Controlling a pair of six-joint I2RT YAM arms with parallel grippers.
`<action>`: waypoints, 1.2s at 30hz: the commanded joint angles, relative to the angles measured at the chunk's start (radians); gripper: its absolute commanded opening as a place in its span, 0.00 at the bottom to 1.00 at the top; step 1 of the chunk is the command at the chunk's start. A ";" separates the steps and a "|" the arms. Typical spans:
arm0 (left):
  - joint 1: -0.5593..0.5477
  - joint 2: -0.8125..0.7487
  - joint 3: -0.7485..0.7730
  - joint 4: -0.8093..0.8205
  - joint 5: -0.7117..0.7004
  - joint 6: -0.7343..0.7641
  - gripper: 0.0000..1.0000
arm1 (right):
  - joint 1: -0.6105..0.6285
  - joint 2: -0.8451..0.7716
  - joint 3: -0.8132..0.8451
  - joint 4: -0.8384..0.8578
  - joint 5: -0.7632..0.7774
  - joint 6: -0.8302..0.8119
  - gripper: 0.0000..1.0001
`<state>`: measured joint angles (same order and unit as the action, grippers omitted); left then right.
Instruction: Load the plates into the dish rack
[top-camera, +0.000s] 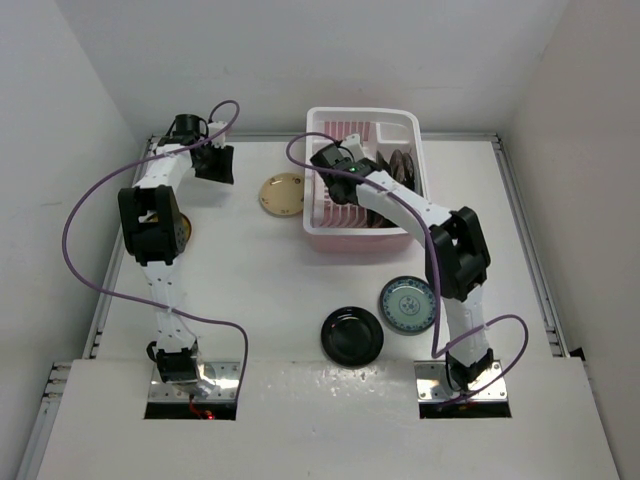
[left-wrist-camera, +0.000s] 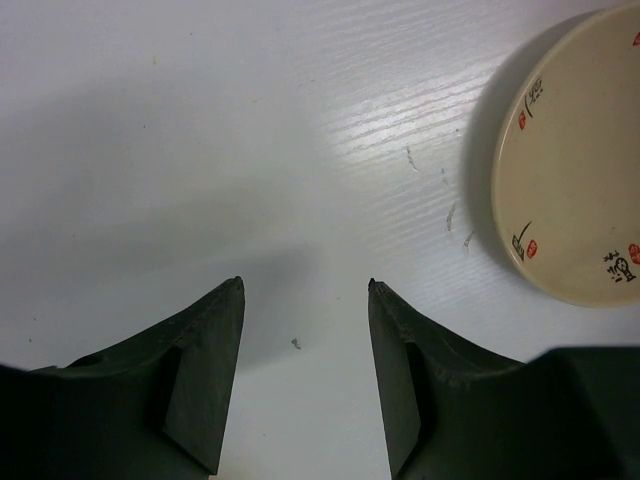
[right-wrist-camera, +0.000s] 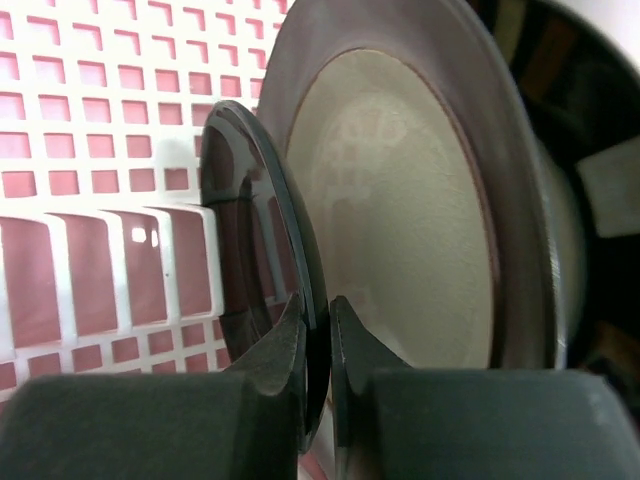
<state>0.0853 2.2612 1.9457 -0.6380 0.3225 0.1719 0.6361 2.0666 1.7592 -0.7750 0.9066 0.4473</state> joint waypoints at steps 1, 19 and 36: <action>0.010 -0.003 -0.004 0.021 0.013 0.001 0.57 | -0.012 -0.003 0.009 0.006 -0.032 0.013 0.11; -0.047 -0.040 -0.013 0.021 0.023 0.001 0.58 | 0.046 -0.181 0.042 0.180 -0.245 -0.243 0.80; -0.127 -0.261 -0.324 0.052 -0.120 0.001 0.58 | -0.377 -1.029 -0.861 0.114 -0.947 0.305 0.72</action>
<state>-0.0284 2.0998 1.6909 -0.6128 0.2401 0.1745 0.2996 1.1259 1.0248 -0.5579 -0.0307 0.5385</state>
